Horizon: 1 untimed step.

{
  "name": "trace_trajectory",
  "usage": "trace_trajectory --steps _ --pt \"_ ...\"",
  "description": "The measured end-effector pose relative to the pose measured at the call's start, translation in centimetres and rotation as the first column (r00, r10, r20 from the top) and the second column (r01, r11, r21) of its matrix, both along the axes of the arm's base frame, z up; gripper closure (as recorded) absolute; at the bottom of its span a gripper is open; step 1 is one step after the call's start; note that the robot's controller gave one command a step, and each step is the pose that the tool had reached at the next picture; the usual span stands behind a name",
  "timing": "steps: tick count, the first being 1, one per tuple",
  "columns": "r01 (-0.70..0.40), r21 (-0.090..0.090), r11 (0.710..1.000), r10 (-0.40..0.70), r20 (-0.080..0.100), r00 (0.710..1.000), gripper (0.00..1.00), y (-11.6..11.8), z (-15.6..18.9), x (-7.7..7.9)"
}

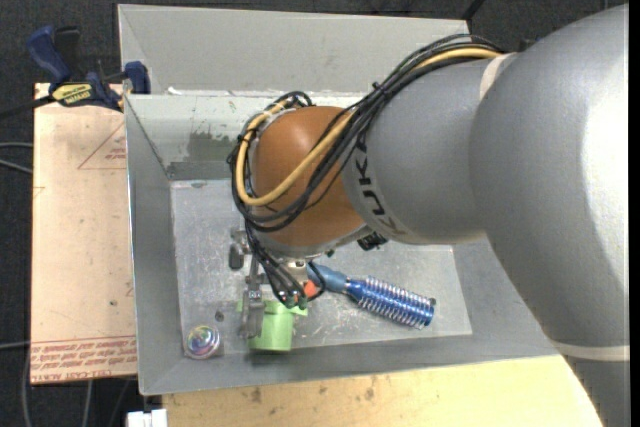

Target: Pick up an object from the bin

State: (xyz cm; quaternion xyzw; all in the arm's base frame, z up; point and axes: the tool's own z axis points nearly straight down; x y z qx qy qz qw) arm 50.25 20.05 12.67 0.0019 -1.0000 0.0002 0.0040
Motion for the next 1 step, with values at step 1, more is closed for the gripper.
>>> trace_trajectory --steps 1 --pt "-0.135 0.002 0.991 0.135 0.018 0.991 0.00 -3.51 -5.70 -1.51"
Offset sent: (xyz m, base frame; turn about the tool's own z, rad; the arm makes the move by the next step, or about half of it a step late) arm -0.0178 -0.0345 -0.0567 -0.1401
